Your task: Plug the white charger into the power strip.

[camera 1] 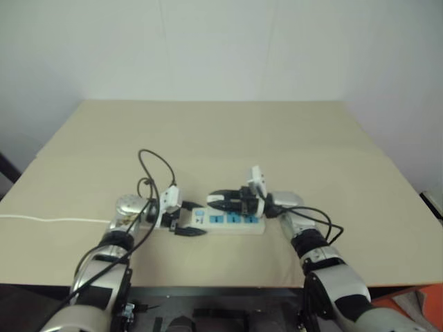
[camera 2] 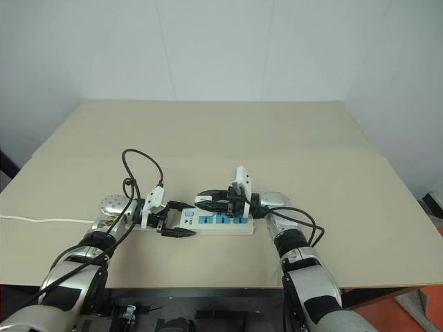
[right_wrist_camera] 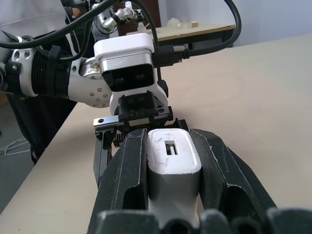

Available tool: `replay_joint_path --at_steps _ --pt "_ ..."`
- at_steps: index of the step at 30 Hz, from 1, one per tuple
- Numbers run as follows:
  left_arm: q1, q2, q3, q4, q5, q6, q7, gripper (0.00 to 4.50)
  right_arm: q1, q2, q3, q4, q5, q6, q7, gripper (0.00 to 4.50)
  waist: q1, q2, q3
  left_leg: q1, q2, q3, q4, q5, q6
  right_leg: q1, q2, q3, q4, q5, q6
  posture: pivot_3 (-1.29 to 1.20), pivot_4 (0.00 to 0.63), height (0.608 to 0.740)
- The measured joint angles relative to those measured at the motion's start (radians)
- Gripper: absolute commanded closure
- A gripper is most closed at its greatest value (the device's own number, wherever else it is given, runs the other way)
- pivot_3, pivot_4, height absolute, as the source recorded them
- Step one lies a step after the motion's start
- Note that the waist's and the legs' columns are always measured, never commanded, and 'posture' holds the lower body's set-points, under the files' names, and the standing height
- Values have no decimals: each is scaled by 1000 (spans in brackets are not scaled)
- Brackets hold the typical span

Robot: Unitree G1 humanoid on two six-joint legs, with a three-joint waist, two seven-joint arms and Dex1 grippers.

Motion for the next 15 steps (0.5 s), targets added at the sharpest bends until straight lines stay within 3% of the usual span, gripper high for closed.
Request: replay_joint_path --at_steps 15 --pt "0 0 -1 0 1 0 2 1195 0 4 -7 35 -4 -44 10 3378 0 0 0 0 0 0 0 0 0 0 0 0 0 0 0 0 150 740"
